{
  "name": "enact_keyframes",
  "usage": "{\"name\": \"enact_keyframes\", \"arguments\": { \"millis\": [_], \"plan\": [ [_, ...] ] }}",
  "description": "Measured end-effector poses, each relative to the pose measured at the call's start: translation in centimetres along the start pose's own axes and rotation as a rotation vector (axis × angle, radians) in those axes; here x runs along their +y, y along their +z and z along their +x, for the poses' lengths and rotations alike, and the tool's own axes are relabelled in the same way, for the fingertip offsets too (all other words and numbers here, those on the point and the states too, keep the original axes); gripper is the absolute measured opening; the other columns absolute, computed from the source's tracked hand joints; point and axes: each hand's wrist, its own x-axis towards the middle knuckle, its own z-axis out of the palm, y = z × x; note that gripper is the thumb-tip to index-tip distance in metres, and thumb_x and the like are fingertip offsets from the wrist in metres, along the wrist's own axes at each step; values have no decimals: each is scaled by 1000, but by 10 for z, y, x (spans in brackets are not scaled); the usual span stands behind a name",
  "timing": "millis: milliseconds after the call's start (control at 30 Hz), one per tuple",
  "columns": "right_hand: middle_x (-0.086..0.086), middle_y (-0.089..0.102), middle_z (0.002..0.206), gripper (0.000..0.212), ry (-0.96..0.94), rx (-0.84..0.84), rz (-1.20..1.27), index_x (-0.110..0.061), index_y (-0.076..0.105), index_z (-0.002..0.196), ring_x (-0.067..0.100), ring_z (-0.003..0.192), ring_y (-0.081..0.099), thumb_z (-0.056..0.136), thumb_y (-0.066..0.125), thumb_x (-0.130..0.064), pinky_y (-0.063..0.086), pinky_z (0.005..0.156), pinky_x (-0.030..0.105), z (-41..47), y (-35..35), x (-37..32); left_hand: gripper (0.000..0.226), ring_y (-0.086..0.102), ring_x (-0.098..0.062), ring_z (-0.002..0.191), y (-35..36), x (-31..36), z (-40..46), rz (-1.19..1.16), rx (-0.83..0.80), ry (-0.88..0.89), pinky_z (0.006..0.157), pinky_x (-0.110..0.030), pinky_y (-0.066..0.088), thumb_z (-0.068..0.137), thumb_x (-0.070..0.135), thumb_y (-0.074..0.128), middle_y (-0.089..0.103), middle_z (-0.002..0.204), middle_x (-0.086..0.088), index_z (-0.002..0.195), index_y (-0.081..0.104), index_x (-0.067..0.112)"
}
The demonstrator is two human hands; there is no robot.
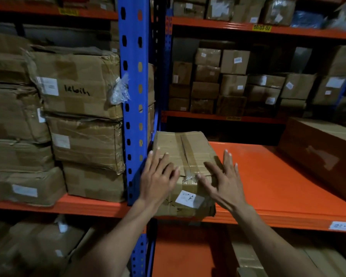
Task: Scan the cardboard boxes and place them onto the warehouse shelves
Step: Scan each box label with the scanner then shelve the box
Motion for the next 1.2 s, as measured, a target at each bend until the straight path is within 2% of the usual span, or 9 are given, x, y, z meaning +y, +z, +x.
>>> {"name": "enact_keyframes", "arguments": {
  "millis": [67,167,300,367,433,500,733,867,1200],
  "plan": [
    [4,-11,174,81,-134,10,-79,-36,45,154,20,159,-15,89,40,-85,-3,129,47,-6,4,6,51,54,-32,128,3,-8,-3,-4,-108,119,113,-48,36,102,47,45,65,129,-16,119,69,6],
    [6,2,174,98,-198,36,-145,-22,43,157,26,160,-10,85,45,-88,-2,129,50,-3,12,9,75,55,-29,125,-1,-21,3,31,-338,169,109,-40,36,100,64,24,60,134,-13,131,59,5],
    [14,26,169,103,-290,65,-341,-6,46,154,35,159,7,90,35,-86,8,128,57,7,24,3,110,18,-26,150,-10,-35,22,86,-675,184,122,-37,10,81,84,-3,21,162,-13,154,21,6],
    [18,40,162,100,-318,66,-340,-2,49,151,36,156,23,93,35,-83,16,127,56,10,29,3,108,4,-25,152,-11,-35,26,96,-772,155,122,-35,0,80,82,0,5,165,-13,156,7,6],
    [18,51,152,98,-351,55,-307,-1,53,147,36,147,39,94,36,-82,22,126,52,12,29,7,100,-6,-24,152,-14,-33,32,103,-874,141,121,-34,-5,86,77,12,-6,165,-12,157,-2,7],
    [17,51,152,98,-382,-9,-329,-3,49,149,34,144,42,94,34,-82,23,125,51,14,24,11,92,-12,-24,152,-19,-33,38,109,-956,155,120,-34,-8,93,70,21,-13,164,-12,157,-8,9],
    [15,32,164,97,-397,-192,-373,-7,29,160,30,153,25,96,24,-80,6,130,44,20,5,14,86,-14,-23,151,-25,-31,42,136,-996,172,119,-33,-10,98,63,24,-17,164,-11,156,-10,10],
    [18,32,163,92,-397,-225,-384,-3,30,159,34,152,25,99,19,-71,4,129,45,26,0,10,85,-12,-25,152,-21,-31,45,162,-1000,153,119,-34,-8,99,61,25,-15,164,-13,156,-9,8],
    [19,28,166,96,-328,-275,-353,-2,26,160,34,155,19,97,13,-73,-1,128,43,26,4,6,84,-14,-26,151,-16,-29,43,175,-984,133,123,-38,-7,100,59,25,-17,163,-14,155,-11,6]
  ]
}}
